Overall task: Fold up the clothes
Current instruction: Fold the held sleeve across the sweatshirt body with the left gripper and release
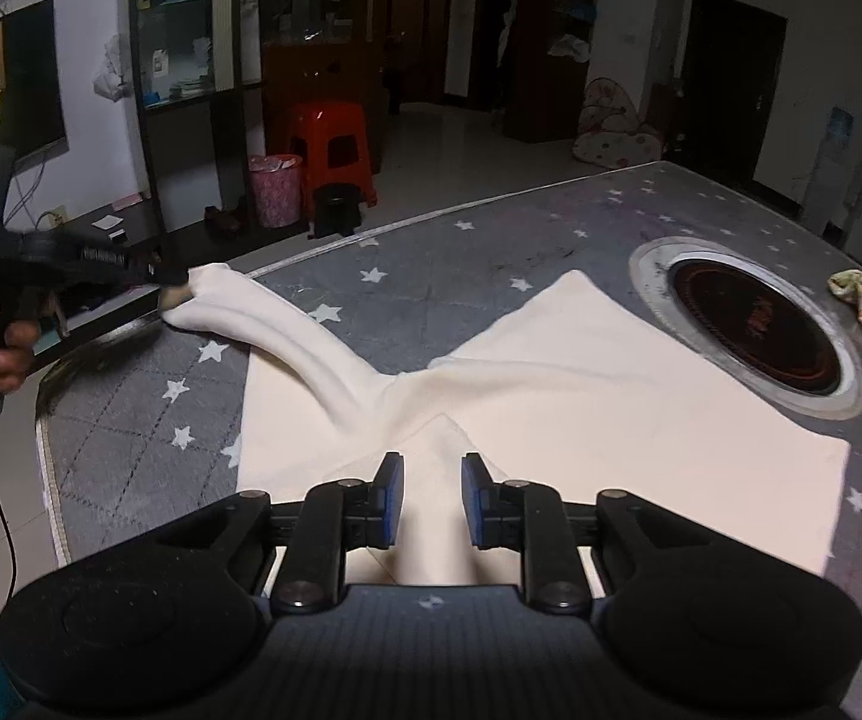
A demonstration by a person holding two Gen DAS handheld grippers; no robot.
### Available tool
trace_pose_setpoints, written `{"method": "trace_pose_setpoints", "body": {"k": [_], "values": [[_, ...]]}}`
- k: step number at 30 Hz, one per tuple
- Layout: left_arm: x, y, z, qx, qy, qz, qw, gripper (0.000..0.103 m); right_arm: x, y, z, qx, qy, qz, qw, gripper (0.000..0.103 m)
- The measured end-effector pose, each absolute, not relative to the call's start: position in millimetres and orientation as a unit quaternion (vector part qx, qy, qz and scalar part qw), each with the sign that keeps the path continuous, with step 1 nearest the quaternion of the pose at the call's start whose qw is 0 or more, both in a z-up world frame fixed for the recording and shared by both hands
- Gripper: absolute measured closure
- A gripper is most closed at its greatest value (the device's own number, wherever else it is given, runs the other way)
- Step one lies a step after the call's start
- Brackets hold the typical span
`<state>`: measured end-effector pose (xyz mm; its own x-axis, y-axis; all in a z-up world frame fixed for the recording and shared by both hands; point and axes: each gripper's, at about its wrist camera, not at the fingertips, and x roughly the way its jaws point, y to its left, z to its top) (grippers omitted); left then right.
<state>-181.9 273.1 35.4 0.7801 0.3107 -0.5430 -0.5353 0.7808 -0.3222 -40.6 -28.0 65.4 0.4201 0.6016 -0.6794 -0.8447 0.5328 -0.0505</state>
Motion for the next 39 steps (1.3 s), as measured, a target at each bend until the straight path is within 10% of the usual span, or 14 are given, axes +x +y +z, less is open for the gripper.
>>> {"method": "trace_pose_setpoints", "body": {"k": [13,19,36,38,39], "values": [[-102,135,153,-0.217,0.152,-0.075,0.961,0.098,-45,-107,69,-0.145,0.309,0.364,0.866,0.082],[-95,81,141,-0.168,0.169,-0.184,0.953,0.062,-42,-151,59,-0.12,0.33,0.313,0.883,0.081],[-150,148,28,-0.059,0.331,-0.051,0.94,0.056,-16,-139,35,-0.065,0.384,0.334,0.858,0.079],[-150,146,24,-0.056,0.332,-0.056,0.94,0.06,-15,-132,29,-0.074,0.388,0.337,0.855,0.079],[-150,145,22,-0.055,0.333,-0.058,0.939,0.077,-16,-130,29,-0.079,0.386,0.336,0.856,0.08]]}}
